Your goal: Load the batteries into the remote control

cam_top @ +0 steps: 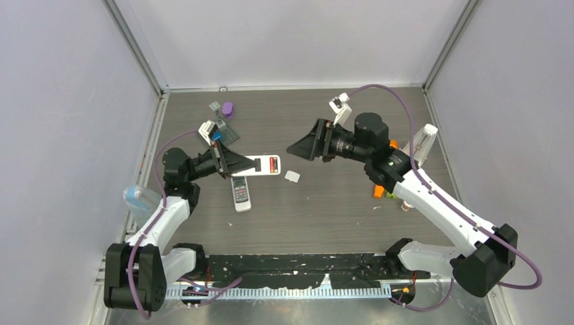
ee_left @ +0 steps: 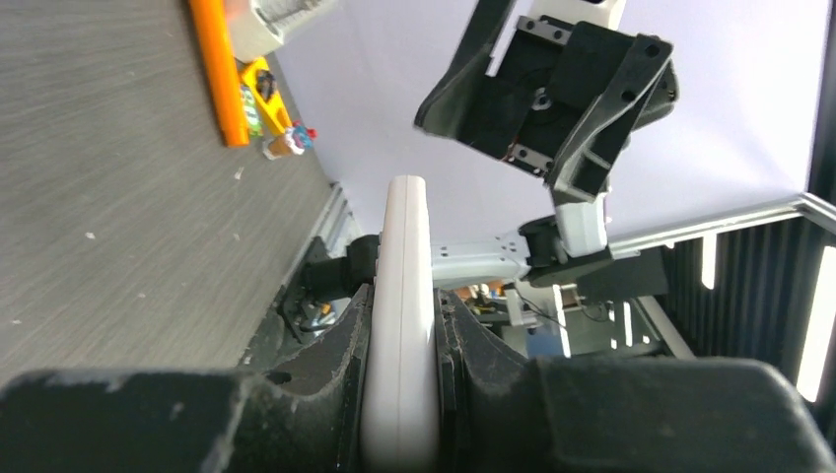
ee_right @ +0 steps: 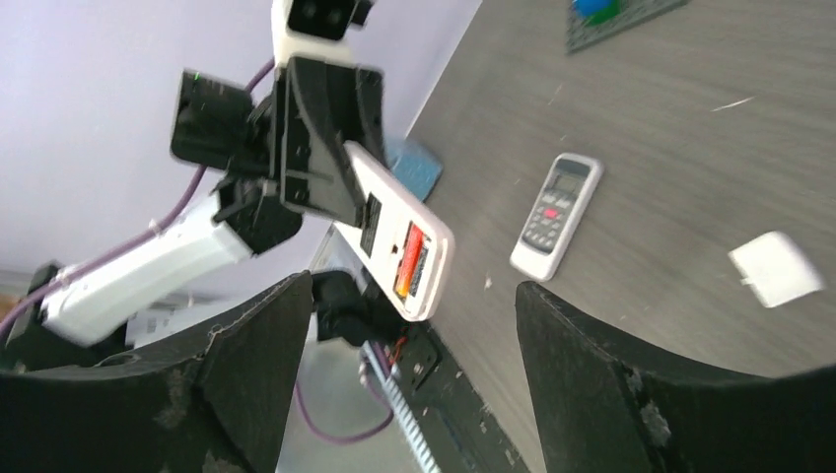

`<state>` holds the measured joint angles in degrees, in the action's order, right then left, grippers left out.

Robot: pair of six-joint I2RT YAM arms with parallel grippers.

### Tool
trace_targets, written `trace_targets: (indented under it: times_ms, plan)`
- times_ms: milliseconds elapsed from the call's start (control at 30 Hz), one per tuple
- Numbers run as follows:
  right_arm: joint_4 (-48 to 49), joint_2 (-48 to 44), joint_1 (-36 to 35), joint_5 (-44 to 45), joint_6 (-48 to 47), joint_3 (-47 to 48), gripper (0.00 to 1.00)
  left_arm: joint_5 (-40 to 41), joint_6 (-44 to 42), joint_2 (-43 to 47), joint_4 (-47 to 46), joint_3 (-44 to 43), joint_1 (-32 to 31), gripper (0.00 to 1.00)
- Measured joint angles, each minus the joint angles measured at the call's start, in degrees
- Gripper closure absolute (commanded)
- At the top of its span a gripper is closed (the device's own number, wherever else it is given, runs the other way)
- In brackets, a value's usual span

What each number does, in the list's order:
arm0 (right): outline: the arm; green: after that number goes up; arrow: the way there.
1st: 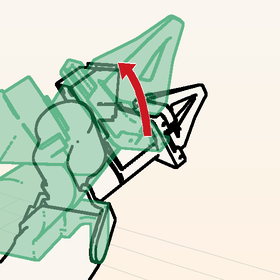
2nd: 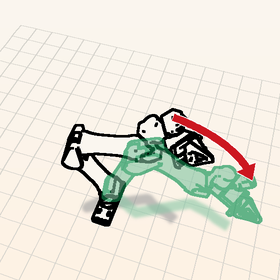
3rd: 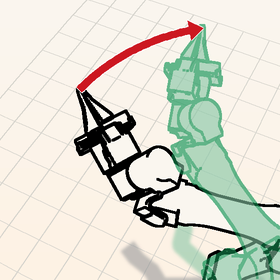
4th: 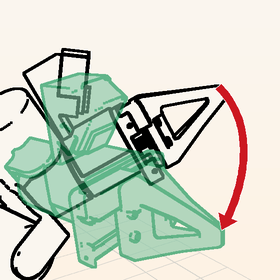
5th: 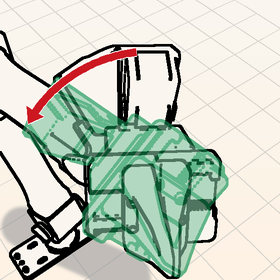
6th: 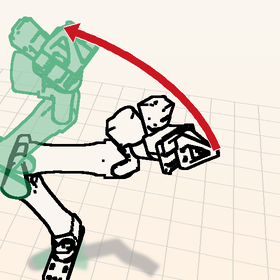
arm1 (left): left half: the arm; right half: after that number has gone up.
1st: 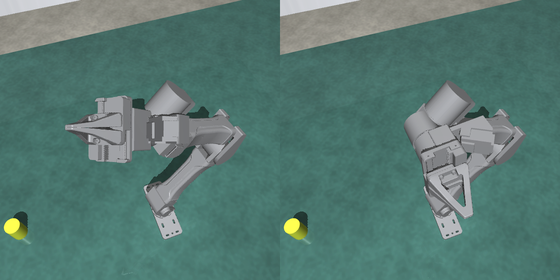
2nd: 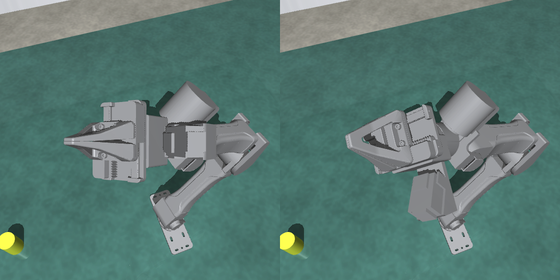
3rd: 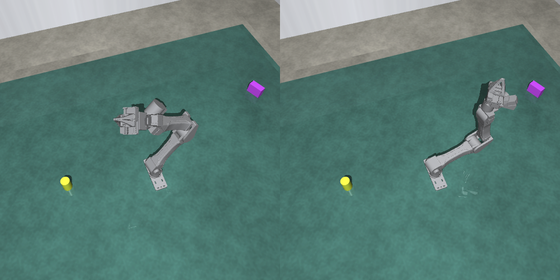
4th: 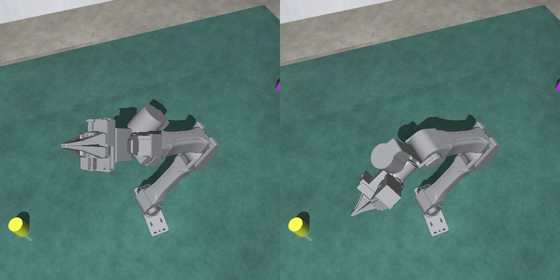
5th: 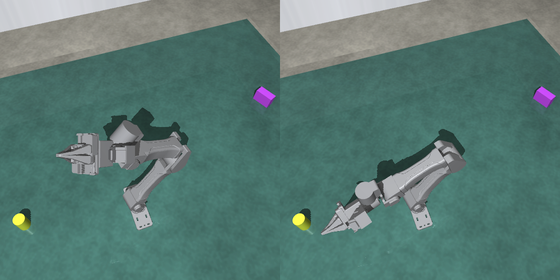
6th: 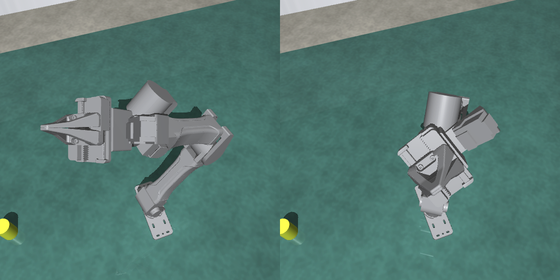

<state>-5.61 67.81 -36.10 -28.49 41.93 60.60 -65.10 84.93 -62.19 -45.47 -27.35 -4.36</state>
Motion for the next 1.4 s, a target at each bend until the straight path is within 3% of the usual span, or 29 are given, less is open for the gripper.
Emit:
trace_targets:
  times_ms: [233,467,567,733,933,1233,1300,1400]
  plan:
    - [-12.57,2.14,1.62,11.45,-4.70,3.50,0.22,2.29,-12.96,4.68,19.10,-3.50,2.43,1.00]
    - [-25.55,20.65,0.20,20.68,-16.87,9.70,0.25,9.92,-25.55,8.33,39.95,-5.64,6.01,1.00]
    - [-28.98,29.22,-1.81,25.55,-20.65,13.25,0.31,12.74,-28.46,8.41,45.42,-5.62,6.36,1.00]
    - [-30.23,37.27,-3.74,31.47,-20.06,17.29,0.34,16.72,-31.43,9.66,48.65,-3.82,6.36,1.00]
    - [-30.91,44.06,-4.42,36.61,-18.03,26.45,0.21,20.90,-33.53,10.43,50.82,-0.42,5.35,1.00]
    - [-33.42,55.23,-6.56,42.51,-18.36,38.03,0.18,25.05,-35.69,9.68,51.12,0.98,1.22,1.00]
    - [-33.77,56.52,-7.17,42.86,-18.75,38.29,0.21,25.57,-35.95,9.14,51.10,0.98,0.96,1.00]
    - [-34.91,57.29,-7.82,42.95,-19.43,37.70,0.34,26.25,-36.24,7.93,50.95,0.98,0.42,1.00]
